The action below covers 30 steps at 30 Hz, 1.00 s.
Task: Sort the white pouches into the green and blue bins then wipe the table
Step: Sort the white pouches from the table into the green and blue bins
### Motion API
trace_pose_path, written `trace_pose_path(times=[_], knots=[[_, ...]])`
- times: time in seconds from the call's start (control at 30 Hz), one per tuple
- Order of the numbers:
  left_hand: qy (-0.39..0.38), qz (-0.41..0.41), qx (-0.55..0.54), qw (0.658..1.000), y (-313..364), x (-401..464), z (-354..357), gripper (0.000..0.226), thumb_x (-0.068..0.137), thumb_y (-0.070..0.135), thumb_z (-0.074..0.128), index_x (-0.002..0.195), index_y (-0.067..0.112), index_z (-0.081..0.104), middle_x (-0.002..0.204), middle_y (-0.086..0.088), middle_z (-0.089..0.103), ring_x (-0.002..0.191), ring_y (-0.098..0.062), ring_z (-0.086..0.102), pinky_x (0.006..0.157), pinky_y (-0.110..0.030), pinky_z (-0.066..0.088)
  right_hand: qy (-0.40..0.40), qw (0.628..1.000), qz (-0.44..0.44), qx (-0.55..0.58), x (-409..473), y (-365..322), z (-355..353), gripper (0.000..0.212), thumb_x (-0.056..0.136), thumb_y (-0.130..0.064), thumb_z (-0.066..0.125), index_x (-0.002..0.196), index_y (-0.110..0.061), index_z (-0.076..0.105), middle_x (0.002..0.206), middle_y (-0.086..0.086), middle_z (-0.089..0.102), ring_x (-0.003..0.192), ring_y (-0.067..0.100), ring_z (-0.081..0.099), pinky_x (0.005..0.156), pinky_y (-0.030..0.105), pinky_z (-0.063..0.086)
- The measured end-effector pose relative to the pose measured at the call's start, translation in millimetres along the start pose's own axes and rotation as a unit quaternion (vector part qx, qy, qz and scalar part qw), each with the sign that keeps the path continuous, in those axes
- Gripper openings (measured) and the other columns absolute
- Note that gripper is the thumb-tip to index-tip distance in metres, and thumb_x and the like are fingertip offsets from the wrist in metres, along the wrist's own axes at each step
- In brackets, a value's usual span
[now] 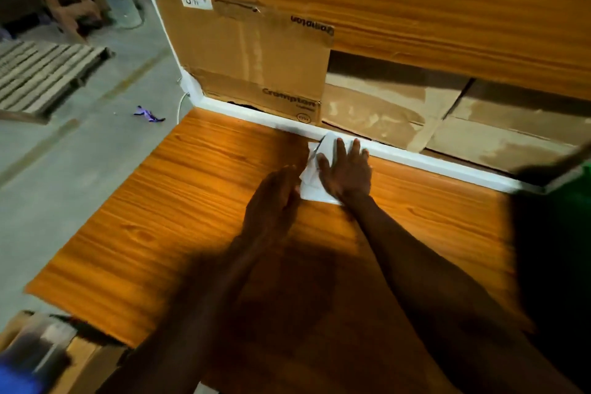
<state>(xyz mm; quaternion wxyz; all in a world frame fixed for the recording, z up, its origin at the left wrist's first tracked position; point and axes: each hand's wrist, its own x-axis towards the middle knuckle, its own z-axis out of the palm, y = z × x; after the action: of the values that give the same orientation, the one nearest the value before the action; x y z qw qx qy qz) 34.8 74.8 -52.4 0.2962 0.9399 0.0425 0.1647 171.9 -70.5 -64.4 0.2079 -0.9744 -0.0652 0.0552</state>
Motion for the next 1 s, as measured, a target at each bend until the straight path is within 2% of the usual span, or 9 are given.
trace_pose_path(times=[0.13,0.33,0.4,0.5,0.63,0.7,0.77,0.87,1.0], knots=[[-0.027,-0.009,-0.017,0.999,-13.2,33.6,3.0,0.043,0.101,0.029,0.050,0.143,0.022,0.046,0.141,-0.002,0.053,0.128,-0.018,0.049,0.099,-0.022,0.036,-0.037,0.999,0.030,-0.005,21.5,-12.7,7.5,0.081,0.093,-0.073,0.035,0.159,-0.033,0.010,0.167,0.012,-0.010,0.152,0.043,-0.009,0.120,0.059,0.009],[-0.063,0.020,-0.060,0.996,-19.6,65.1,15.0,0.044,0.100,0.026,0.052,0.143,0.020,0.048,0.143,-0.003,0.053,0.130,-0.022,0.047,0.099,-0.029,0.038,-0.020,0.999,0.006,0.027,13.3,13.7,1.3,0.073,0.094,-0.052,0.057,0.155,-0.022,0.031,0.166,0.021,0.005,0.152,0.042,-0.002,0.123,0.049,0.011],[-0.067,0.056,-0.062,0.994,-12.6,74.9,24.4,0.044,0.099,0.027,0.053,0.142,0.019,0.050,0.146,-0.002,0.051,0.137,-0.021,0.042,0.108,-0.032,0.036,0.000,1.000,0.003,0.024,-1.3,29.2,-6.5,0.072,0.093,-0.051,0.059,0.152,-0.016,0.037,0.165,0.022,0.011,0.154,0.035,0.000,0.124,0.045,0.012],[-0.118,0.079,-0.029,0.989,6.1,88.4,46.8,0.051,0.101,0.035,0.046,0.150,0.022,0.040,0.157,-0.002,0.037,0.148,-0.021,0.023,0.120,-0.037,0.019,0.008,1.000,0.019,0.009,-26.4,45.2,-22.1,0.076,0.092,-0.053,0.055,0.154,-0.013,0.035,0.165,0.023,0.008,0.155,0.031,-0.002,0.124,0.042,0.007],[-0.198,0.043,0.090,0.975,24.8,102.0,84.5,0.063,0.099,0.058,0.028,0.156,0.036,0.012,0.166,-0.001,0.003,0.152,-0.027,-0.004,0.121,-0.053,-0.001,0.003,0.999,0.036,-0.023,-48.0,58.3,-36.2,0.071,0.097,-0.049,0.049,0.156,-0.016,0.029,0.166,0.023,0.003,0.155,0.031,-0.005,0.124,0.040,0.003],[-0.219,0.020,0.118,0.968,24.0,103.9,98.8,0.067,0.095,0.065,0.022,0.156,0.039,0.008,0.166,0.000,-0.005,0.151,-0.030,-0.012,0.119,-0.058,-0.004,0.002,0.999,0.022,-0.047,-53.9,66.5,-32.2,0.080,0.093,-0.066,0.034,0.156,-0.016,0.031,0.165,0.023,0.006,0.154,0.033,-0.004,0.123,0.041,-0.003],[-0.231,0.015,0.133,0.964,20.1,102.1,104.9,0.069,0.094,0.068,0.022,0.155,0.041,0.007,0.166,0.001,-0.009,0.150,-0.032,-0.016,0.118,-0.059,-0.006,0.011,0.998,0.025,-0.057,-59.3,75.7,-22.8,0.091,0.086,-0.079,0.017,0.156,-0.021,0.032,0.166,0.020,0.007,0.154,0.036,-0.001,0.125,0.052,0.002],[-0.238,0.031,0.140,0.961,16.4,100.1,103.1,0.067,0.095,0.063,0.029,0.155,0.042,0.008,0.166,0.003,-0.008,0.150,-0.035,-0.014,0.119,-0.059,-0.004,-0.008,0.994,0.090,-0.062,-68.2,81.4,-14.6,0.072,0.095,-0.069,0.031,0.158,-0.037,0.020,0.168,0.007,-0.002,0.154,0.038,-0.005,0.124,0.055,0.008],[-0.258,0.039,0.135,0.956,15.2,94.9,94.0,0.068,0.093,0.061,0.038,0.154,0.043,0.012,0.166,0.004,-0.002,0.150,-0.039,-0.009,0.120,-0.056,-0.001,0.018,0.993,0.100,-0.063,-78.8,77.4,-9.5,0.061,0.101,-0.053,0.039,0.157,-0.039,0.019,0.169,0.005,-0.001,0.154,0.038,0.002,0.121,0.052,0.020]])
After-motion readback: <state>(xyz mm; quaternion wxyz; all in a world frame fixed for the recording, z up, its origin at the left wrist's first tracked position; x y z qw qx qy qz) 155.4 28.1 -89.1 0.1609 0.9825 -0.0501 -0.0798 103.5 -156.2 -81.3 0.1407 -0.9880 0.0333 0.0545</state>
